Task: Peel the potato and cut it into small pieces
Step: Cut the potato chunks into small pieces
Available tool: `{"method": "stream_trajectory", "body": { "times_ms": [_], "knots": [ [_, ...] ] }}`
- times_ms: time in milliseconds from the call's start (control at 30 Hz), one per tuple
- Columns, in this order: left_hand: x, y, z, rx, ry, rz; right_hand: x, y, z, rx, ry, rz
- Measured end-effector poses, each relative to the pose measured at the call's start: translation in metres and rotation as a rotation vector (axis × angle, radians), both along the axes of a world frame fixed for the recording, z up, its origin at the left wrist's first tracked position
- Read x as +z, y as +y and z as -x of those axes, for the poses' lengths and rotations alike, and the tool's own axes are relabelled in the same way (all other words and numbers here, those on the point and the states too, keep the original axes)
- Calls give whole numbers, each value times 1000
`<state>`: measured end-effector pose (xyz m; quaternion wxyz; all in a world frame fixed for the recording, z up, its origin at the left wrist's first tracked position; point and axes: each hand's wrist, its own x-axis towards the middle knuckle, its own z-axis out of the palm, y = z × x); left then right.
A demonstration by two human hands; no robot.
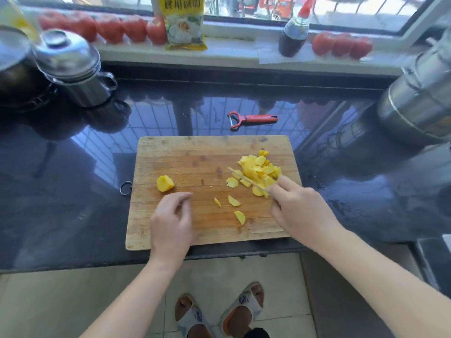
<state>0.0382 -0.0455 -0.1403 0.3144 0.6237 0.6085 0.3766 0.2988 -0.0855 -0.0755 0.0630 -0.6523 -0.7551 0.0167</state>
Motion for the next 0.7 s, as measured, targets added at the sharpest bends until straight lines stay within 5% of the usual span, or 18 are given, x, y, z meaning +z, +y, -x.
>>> {"method": "stream_trajectory", "body": {
  "times_ms": [67,133,333,467,700],
  "knots": [
    [34,-6,6,146,-49,25,-10,-11,-12,96,-63,-62],
    [54,-13,3,72,-14,-24,-23,-16,-18,99,-89,-144],
    [54,-20,-60,-674,536,115,-54,-20,-12,55,-46,-282],
    [47,-9,-95,-673,755,273,-50,-21,-13,95,-43,-376],
    [48,12,-125,-706,847,327,-47,-21,-23,112,-62,-384]
  ]
}}
